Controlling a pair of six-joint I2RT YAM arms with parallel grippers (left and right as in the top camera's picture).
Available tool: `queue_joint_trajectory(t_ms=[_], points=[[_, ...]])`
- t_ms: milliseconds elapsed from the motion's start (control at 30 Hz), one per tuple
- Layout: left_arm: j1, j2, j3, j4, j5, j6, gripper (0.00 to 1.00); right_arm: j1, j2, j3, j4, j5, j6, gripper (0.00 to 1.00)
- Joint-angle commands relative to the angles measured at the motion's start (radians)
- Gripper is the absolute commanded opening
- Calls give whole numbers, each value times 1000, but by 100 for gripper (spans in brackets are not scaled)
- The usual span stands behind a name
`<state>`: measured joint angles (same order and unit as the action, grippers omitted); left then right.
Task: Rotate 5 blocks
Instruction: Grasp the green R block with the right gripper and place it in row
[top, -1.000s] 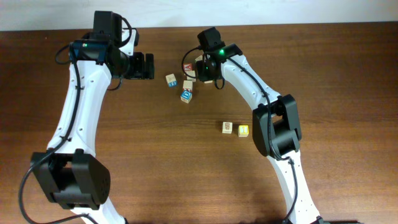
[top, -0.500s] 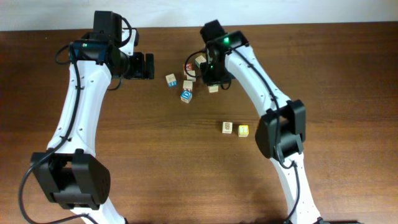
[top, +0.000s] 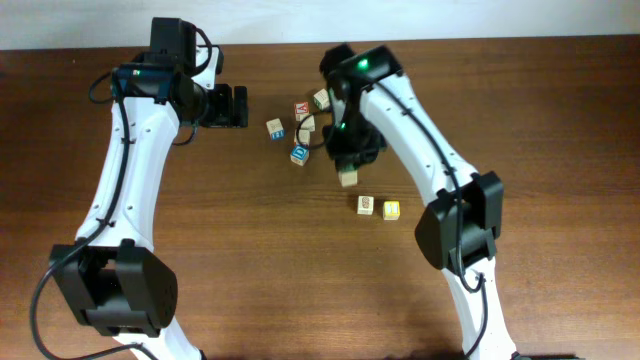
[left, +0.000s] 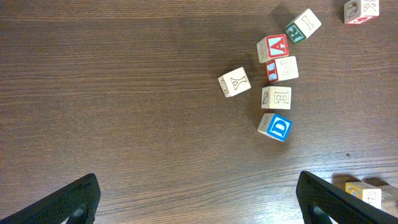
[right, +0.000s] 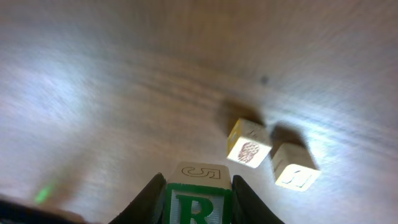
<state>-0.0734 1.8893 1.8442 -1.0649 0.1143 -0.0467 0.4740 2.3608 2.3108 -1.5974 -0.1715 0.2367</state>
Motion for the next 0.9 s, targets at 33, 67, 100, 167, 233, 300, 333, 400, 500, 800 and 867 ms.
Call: queue_joint_trajectory(t_ms=[33, 67, 100, 167, 233, 300, 333, 400, 500, 800, 867], points=[[4, 0, 22, 1, -10, -10, 99, 27, -2, -132, 14, -5, 8, 28], [4, 0, 22, 1, -10, -10, 99, 31, -2, -155, 24, -6, 10, 28], [4, 0, 22, 1, -10, -10, 99, 36, -2, -169, 32, -6, 16, 28], [4, 0, 22, 1, -10, -10, 99, 43, -2, -182, 42, -5, 15, 28], [4, 0, 22, 1, -10, -10, 99, 51, -2, -188, 54, -4, 16, 28], [4, 0, 22, 1, -10, -10, 99, 52, -2, -195, 68, -4, 16, 28], [4, 0, 22, 1, -10, -10, 99, 52, -2, -200, 76, 0, 27, 28], [4, 0, 22, 1, -10, -10, 99, 53, -2, -224, 109, 6, 40, 28], [4, 0, 22, 1, -10, -10, 99, 53, -2, -266, 154, 5, 61, 28], [4, 0, 22, 1, -10, -10, 99, 75, -2, -292, 208, 6, 69, 36], [4, 0, 22, 1, -10, -10, 99, 75, -2, -292, 215, 6, 69, 37]])
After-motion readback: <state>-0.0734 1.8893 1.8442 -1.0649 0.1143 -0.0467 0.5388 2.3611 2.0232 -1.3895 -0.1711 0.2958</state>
